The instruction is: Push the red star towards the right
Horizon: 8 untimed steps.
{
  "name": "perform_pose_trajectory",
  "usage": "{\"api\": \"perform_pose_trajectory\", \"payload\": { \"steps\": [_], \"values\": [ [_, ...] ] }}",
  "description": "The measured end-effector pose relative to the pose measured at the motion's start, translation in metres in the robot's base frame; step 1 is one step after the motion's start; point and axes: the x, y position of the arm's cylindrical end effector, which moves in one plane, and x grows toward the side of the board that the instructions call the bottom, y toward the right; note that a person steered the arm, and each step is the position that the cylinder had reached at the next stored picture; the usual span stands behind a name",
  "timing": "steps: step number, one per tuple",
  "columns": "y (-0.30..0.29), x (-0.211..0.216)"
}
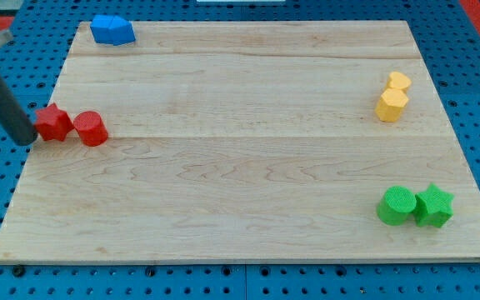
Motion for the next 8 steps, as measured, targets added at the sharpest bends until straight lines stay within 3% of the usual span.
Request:
{"api": "perform_pose_trajectory", "payload": {
  "steps": [2, 4, 6, 7, 8],
  "values": [
    [0.037, -0.033],
    [0.044, -0.036],
    [0.188, -0.059],
    [0.164, -0.052],
    [0.095, -0.050]
  ]
}}
